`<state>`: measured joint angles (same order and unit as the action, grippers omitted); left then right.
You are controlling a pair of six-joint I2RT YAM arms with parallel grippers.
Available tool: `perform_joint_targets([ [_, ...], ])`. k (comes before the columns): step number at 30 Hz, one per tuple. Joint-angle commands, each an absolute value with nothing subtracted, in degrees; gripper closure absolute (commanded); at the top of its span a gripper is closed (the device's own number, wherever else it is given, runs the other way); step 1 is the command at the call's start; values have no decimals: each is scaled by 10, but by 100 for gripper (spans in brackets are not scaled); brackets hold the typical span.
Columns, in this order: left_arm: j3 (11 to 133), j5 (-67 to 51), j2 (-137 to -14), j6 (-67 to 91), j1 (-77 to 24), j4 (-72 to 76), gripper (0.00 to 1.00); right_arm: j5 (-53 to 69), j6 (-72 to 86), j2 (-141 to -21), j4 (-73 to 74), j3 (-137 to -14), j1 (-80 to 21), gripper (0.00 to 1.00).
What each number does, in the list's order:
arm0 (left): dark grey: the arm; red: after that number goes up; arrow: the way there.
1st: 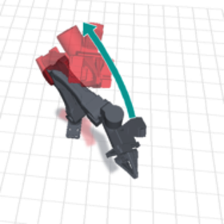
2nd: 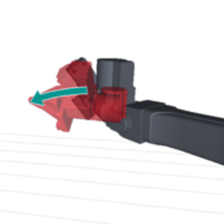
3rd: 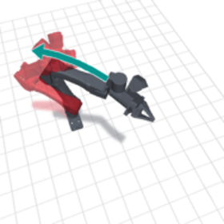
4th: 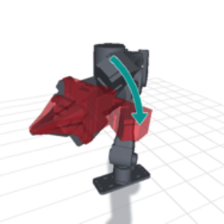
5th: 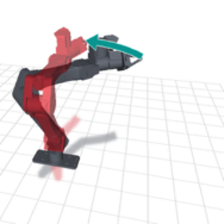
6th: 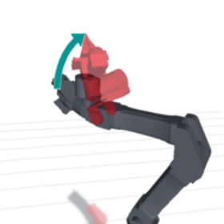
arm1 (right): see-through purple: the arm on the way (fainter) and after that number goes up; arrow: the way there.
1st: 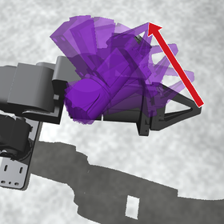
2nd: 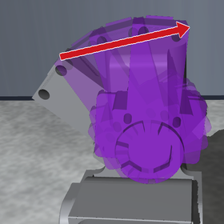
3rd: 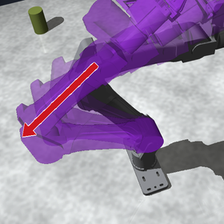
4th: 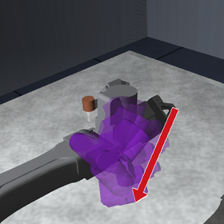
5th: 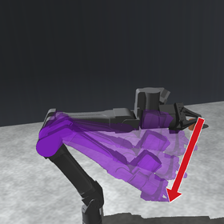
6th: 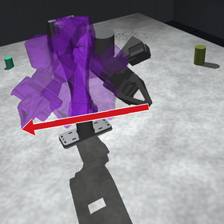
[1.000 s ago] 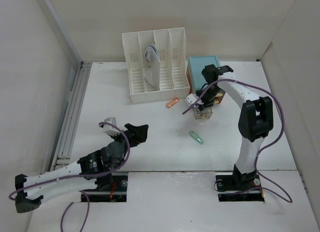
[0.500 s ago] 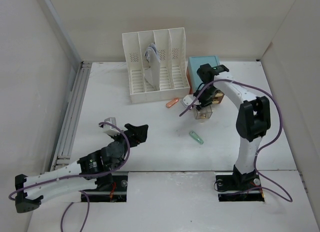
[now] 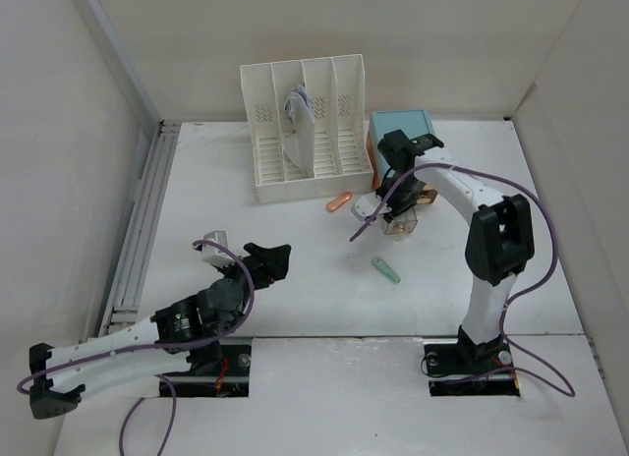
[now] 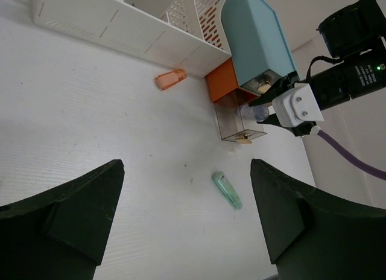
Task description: Organize the desk
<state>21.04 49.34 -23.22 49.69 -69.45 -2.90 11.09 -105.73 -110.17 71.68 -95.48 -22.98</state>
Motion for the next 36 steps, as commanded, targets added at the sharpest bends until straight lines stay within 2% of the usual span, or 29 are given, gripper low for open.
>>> perform_joint_targets([
  [1, 218, 501, -227, 498, -699, -25, 17, 23, -1029, -1064, 724, -942, -225, 100],
  [25, 218, 501, -221, 498, -699, -31, 15, -22, -1008, -1002, 678, -890, -295, 100],
  [36, 213, 501, -206, 498, -699, -42, 15, -93, -992, -991, 617, -849, -336, 100],
])
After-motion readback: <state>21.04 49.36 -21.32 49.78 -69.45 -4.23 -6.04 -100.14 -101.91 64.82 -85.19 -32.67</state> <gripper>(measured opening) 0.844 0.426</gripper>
